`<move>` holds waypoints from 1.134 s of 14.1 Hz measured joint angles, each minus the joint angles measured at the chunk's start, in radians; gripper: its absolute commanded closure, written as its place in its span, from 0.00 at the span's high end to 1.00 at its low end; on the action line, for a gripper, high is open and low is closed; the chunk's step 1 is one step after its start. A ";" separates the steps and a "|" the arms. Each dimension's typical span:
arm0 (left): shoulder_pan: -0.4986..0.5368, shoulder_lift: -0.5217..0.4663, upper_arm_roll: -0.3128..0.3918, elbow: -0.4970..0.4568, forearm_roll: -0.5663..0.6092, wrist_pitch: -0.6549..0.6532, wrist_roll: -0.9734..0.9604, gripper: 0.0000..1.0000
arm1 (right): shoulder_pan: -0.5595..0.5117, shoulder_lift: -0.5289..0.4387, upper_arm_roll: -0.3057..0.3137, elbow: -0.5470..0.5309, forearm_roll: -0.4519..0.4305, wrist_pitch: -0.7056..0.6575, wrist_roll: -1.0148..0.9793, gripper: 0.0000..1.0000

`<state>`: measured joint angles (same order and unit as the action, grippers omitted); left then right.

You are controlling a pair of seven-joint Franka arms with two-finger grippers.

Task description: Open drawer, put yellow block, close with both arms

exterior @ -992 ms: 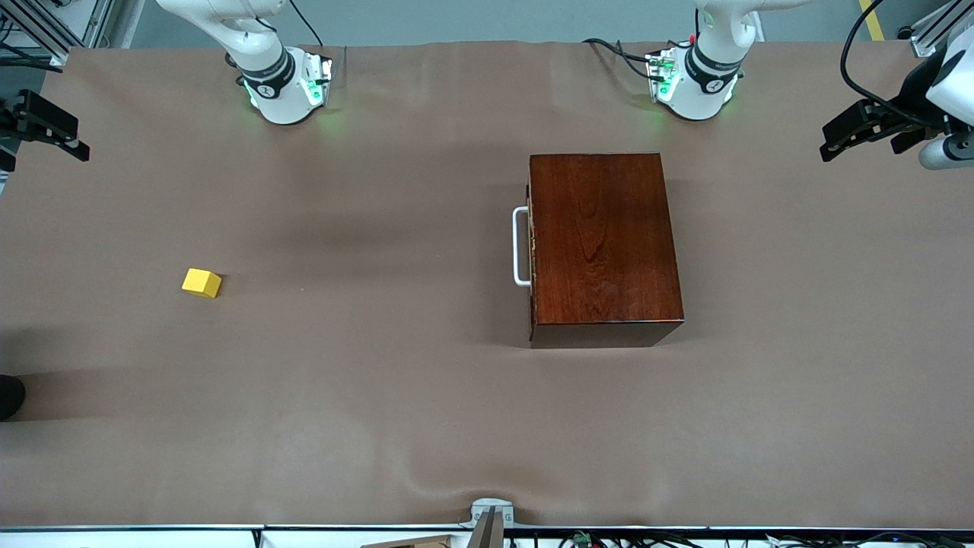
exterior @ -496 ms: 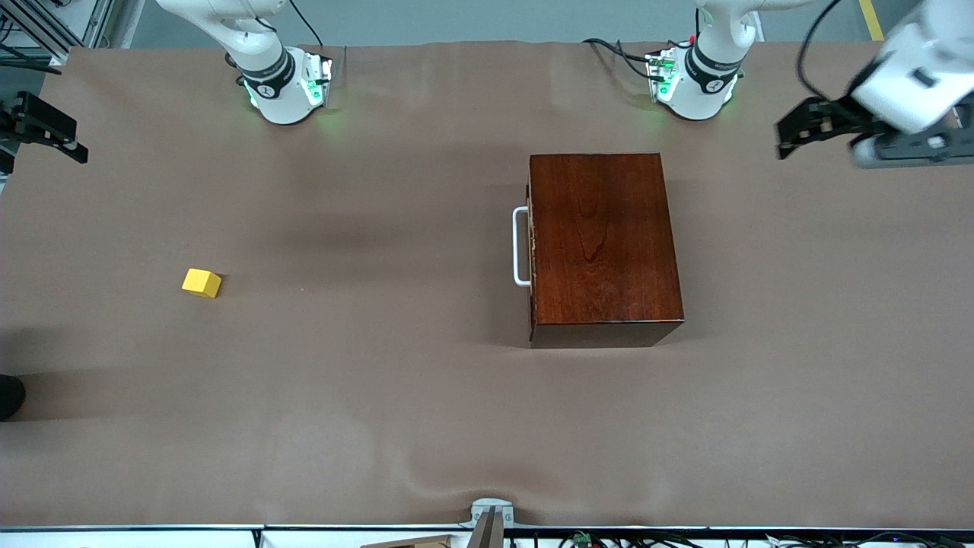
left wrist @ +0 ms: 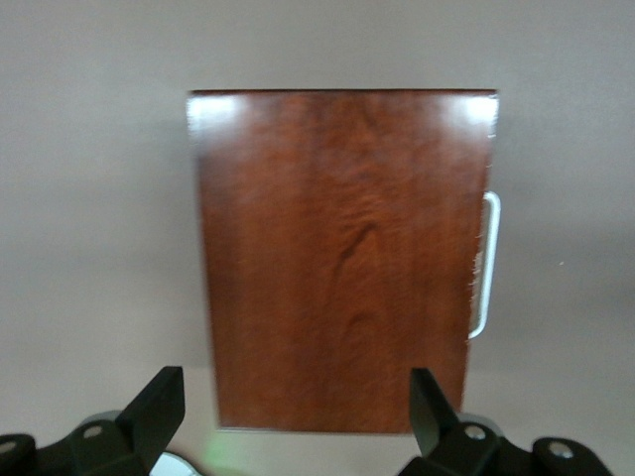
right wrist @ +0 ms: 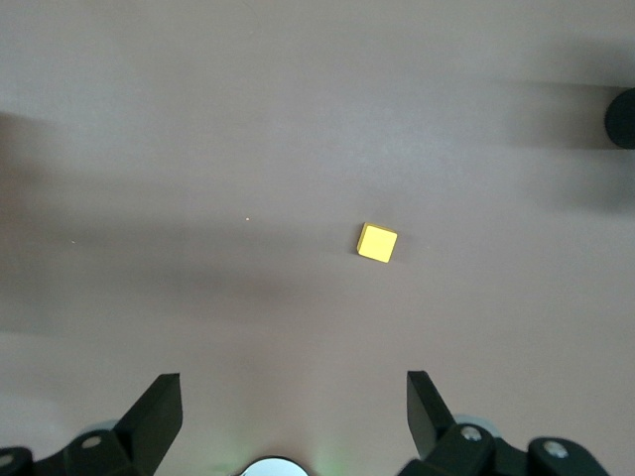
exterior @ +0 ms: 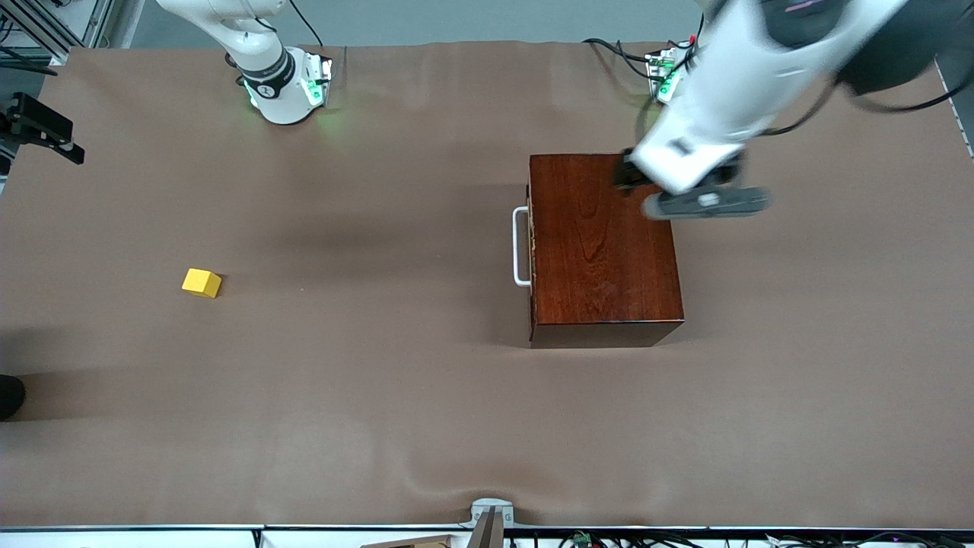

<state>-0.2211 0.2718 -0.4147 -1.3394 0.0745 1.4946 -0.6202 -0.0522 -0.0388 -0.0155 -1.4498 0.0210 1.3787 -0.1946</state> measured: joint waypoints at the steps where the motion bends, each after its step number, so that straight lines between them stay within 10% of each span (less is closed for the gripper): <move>1: -0.040 0.036 0.001 0.010 0.017 0.029 -0.030 1.00 | -0.001 0.000 0.000 0.000 0.000 0.000 0.000 1.00; 5: -0.177 0.178 0.031 0.078 0.073 0.103 -0.155 1.00 | -0.002 0.001 0.000 0.000 0.000 0.000 0.000 1.00; 11: -0.637 0.380 0.407 0.198 0.086 0.179 -0.306 1.00 | -0.002 0.001 0.001 0.000 0.000 0.000 0.000 1.00; 16: -0.683 0.460 0.434 0.211 0.086 0.197 -0.324 1.00 | -0.002 0.001 0.001 0.000 0.000 0.000 0.000 1.00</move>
<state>-0.9046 0.7322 0.0195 -1.1288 0.1609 1.6917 -0.9446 -0.0546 -0.0380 -0.0143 -1.4499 0.0210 1.3787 -0.1946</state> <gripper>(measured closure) 0.000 0.000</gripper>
